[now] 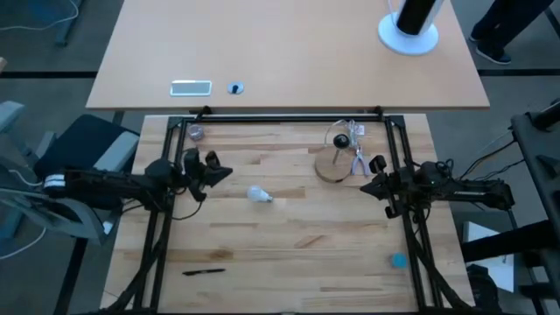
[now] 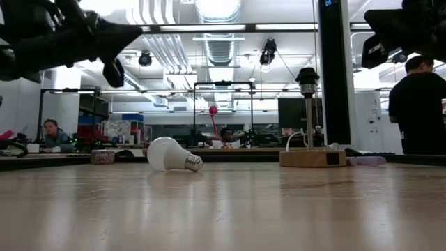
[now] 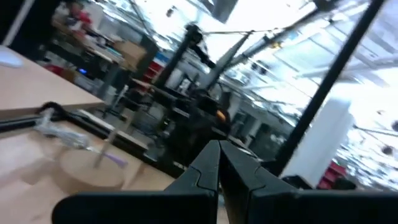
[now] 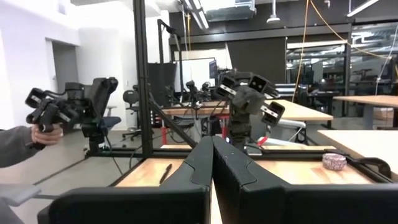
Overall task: Screw lightbulb
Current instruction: Insert the lightbulb on the lamp
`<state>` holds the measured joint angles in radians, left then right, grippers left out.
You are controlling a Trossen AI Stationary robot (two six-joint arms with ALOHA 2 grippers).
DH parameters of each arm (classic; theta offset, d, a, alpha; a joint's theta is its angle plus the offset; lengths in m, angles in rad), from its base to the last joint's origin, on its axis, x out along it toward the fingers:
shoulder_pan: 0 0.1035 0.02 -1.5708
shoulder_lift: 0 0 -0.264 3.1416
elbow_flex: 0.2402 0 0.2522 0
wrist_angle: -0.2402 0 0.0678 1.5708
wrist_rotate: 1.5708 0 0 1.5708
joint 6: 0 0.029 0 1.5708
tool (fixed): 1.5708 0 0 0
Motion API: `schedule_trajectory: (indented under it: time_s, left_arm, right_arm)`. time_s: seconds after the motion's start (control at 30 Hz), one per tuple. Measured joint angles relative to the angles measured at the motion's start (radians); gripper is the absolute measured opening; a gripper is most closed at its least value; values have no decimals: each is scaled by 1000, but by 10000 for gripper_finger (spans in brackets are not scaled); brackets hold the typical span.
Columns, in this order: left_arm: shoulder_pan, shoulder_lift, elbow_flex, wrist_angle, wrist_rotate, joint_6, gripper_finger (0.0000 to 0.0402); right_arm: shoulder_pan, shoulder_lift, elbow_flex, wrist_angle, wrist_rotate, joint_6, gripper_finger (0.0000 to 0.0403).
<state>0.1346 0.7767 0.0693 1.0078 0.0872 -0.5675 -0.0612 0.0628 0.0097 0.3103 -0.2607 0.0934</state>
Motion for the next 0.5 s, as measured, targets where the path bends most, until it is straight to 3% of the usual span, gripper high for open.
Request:
schedule_trajectory:
  time_s: [0.13, 0.3, 0.5]
  left_arm:
    - [-85, 34, 78, -195, -66, 4, 0]
    - [-147, 106, 243, -684, -156, -65, 0]
    - [-161, 213, 450, -1024, -179, -10, 0]
  right_arm:
    - [0, 0, 0, 0, 0, 4, 0]
    - [0, 42, 1, 17, 0, 3, 0]
    - [0, 180, 64, 19, 1, -43, 0]
